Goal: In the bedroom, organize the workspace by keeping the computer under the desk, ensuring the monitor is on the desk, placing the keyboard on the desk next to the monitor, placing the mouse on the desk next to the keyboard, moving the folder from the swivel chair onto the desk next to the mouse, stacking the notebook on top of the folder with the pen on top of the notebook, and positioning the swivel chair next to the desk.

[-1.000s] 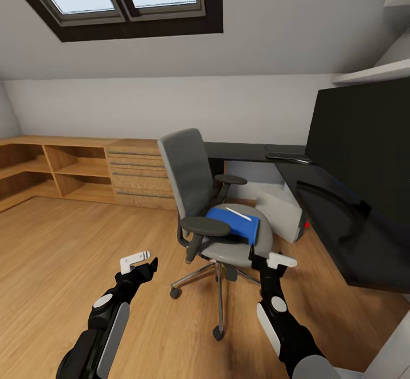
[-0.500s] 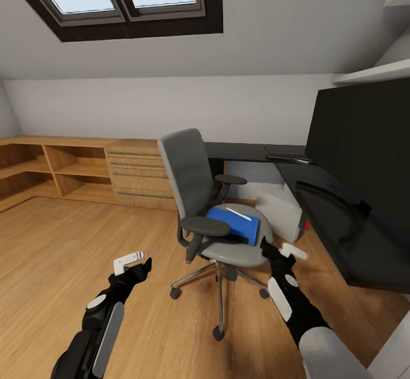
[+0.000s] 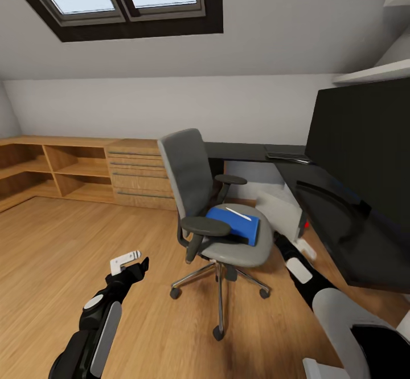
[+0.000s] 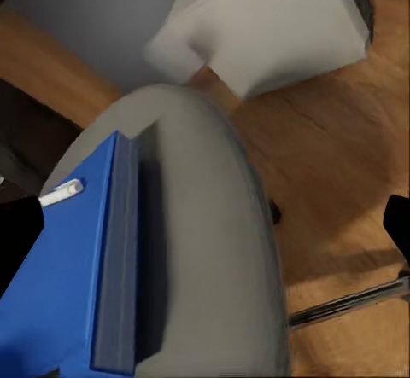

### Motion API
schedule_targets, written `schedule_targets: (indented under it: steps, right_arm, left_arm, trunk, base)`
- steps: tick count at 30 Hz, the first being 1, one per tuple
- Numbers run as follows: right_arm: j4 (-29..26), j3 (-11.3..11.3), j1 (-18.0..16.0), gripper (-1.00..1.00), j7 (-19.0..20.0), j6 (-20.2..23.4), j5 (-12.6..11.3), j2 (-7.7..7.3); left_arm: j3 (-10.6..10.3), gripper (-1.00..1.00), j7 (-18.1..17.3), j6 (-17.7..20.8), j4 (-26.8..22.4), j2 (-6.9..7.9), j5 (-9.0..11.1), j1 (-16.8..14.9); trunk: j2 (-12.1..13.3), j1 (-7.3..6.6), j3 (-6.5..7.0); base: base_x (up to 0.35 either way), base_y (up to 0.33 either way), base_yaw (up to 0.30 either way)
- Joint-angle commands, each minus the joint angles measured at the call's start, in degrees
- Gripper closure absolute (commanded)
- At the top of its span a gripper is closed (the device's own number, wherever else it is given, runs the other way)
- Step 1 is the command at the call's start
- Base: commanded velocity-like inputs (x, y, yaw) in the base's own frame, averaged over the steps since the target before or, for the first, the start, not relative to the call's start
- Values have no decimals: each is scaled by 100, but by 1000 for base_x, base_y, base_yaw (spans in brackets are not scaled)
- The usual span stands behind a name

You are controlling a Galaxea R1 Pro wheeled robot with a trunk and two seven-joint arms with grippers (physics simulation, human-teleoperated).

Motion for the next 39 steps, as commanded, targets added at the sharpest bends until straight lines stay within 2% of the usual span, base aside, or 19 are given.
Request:
schedule_targets:
  steps: [1, 2, 3, 5, 11, 19, 24, 28, 39]
  right_arm:
    - [37, -5, -17, -100, 19, 17, -209, -7]
    - [148, 6, -54, -100, 108, 166, -911, -33]
    - [168, 9, -61, -100, 124, 201, -1055, -41]
    - [185, 11, -66, -100, 139, 220, -1175, -41]
    - [190, 31, -65, -100, 165, 212, -1262, -13]
    - [181, 31, -64, -100, 177, 219, -1275, -25]
    - [193, 31, -64, -100, 178, 205, -1270, -41]
    - [193, 31, -64, -100, 178, 201, -1275, -46]
    - [186, 18, -64, -100, 169, 200, -1277, -73]
  left_arm:
    - [5, -100, 30, 28, -10, -2, 61, -3]
    - [8, -100, 30, 27, -17, 2, 61, -3]
    - [8, -100, 30, 27, -17, 3, 61, -3]
    - [18, -100, 30, 27, -21, 3, 61, -3]
    - [32, -100, 30, 30, -133, 11, 54, -3]
    - [42, -100, 25, 35, -247, 12, 44, -3]
    - [228, -100, 13, 36, -269, 13, 48, -3]
    - [281, -100, -1, 26, -370, 13, 40, -3]
    - [318, -100, 5, 27, -575, 17, 27, -3]
  trunk:
    - [-3, -1, -6]
    - [-3, -1, -6]
    - [-3, -1, -6]
    - [-3, -1, -6]
    - [-3, -1, -6]
    - [-3, -1, -6]
    - [-3, -1, -6]
    - [-3, -1, -6]
    - [-444, 240, -203]
  base:
    - [0, 0, 0]
    - [0, 0, 0]
    - [0, 0, 0]
    - [0, 0, 0]
    - [82, 0, 0]
    - [290, 0, 0]
    - [221, 0, 0]
    - [53, 0, 0]
    - [3, 0, 0]
